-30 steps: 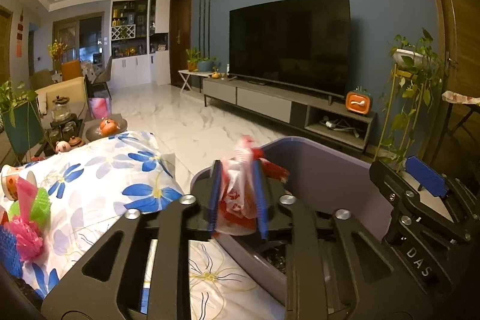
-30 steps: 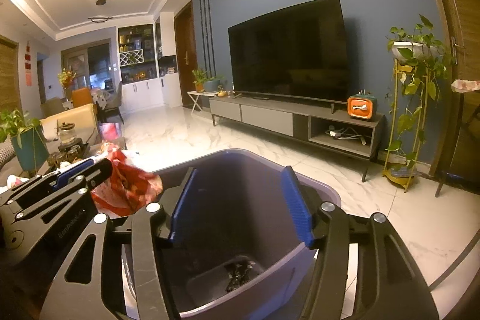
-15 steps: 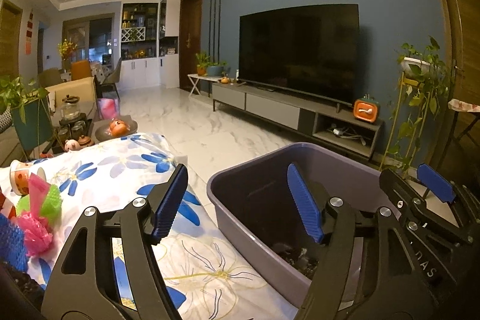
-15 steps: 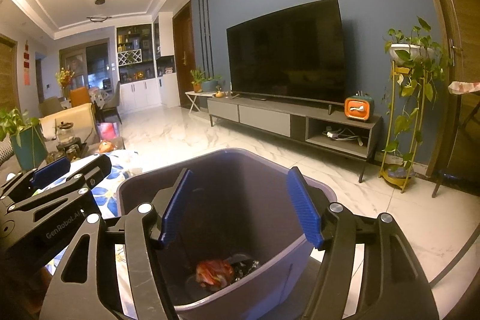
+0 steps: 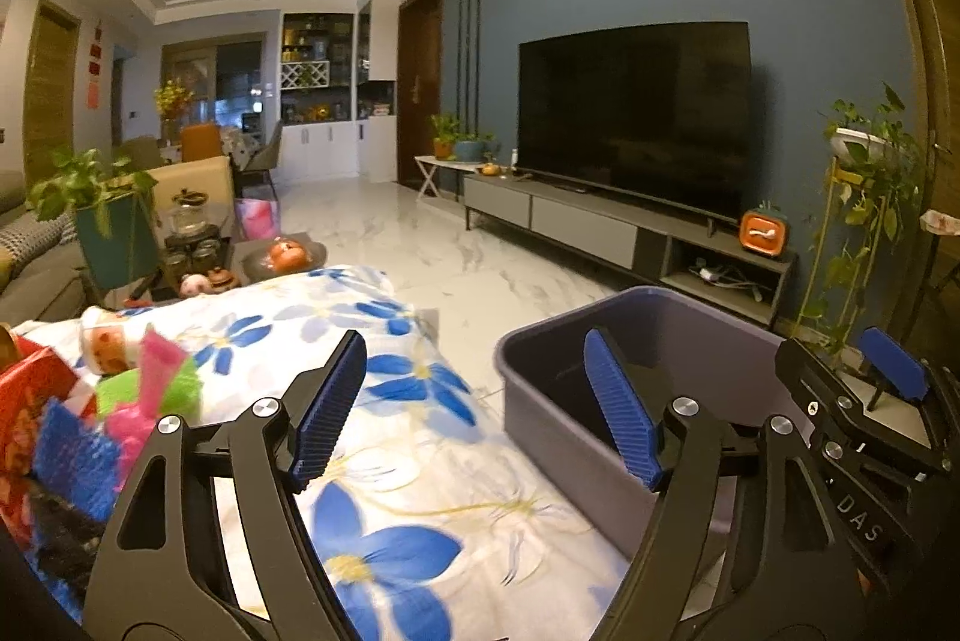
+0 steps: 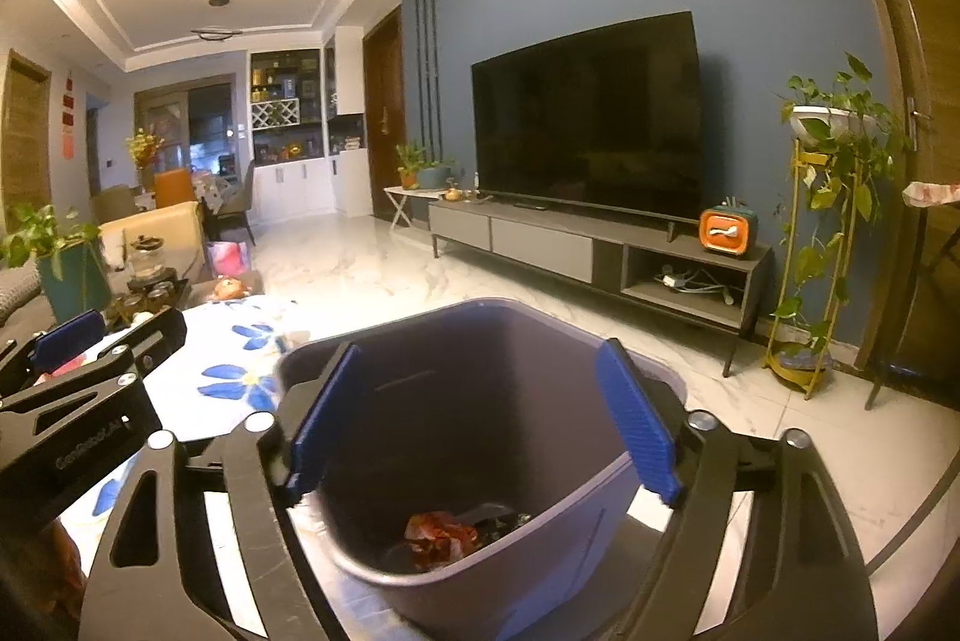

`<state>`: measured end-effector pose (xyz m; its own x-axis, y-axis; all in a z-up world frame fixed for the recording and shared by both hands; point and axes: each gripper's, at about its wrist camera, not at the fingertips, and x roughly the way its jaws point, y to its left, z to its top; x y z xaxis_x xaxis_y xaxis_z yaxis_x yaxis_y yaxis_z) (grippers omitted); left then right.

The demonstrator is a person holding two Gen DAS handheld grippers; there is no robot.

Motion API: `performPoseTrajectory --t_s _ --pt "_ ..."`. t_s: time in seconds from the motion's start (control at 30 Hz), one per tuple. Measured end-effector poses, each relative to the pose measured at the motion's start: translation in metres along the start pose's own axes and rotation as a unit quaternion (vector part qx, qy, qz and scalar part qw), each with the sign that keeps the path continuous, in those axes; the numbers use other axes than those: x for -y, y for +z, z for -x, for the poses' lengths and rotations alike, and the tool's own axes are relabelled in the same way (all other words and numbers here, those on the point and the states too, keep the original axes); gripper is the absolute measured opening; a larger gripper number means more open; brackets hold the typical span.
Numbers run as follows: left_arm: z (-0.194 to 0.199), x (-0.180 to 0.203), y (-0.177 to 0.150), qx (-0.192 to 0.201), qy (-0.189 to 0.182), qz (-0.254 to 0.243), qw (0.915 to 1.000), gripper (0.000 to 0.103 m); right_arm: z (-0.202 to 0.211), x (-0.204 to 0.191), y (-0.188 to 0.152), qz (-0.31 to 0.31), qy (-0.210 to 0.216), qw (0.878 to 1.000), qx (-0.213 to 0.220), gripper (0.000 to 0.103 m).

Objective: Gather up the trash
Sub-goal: 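Move both tools back over the trash on the table, then grasp the white paper cup rim with the left tool while the right tool grasps another black bag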

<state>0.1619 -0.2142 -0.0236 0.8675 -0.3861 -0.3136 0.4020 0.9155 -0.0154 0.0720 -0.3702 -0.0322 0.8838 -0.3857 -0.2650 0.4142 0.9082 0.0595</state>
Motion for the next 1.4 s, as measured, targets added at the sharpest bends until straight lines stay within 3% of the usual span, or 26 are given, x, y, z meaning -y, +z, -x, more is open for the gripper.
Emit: performPoseTrajectory --t_s 0.17,0.67,1.0,1.4 --pt "0.027 -0.021 -0.009 0.002 0.02 0.012 0.9997 0.077 0.018 -0.015 -0.003 0.011 0.032 0.999 0.001 0.097" --pt "0.105 -0.104 -0.036 -0.004 0.128 0.051 0.9905 0.078 0.055 -0.078 -0.022 0.026 0.13 0.991 -0.011 0.097" --pt "0.153 -0.159 -0.064 0.0 0.197 0.07 0.9779 0.078 0.072 -0.143 -0.044 0.046 0.219 0.974 -0.034 0.097" --pt "0.192 -0.21 -0.094 -0.005 0.262 0.11 0.9587 0.078 0.088 -0.22 -0.07 0.087 0.29 0.952 -0.053 0.095"
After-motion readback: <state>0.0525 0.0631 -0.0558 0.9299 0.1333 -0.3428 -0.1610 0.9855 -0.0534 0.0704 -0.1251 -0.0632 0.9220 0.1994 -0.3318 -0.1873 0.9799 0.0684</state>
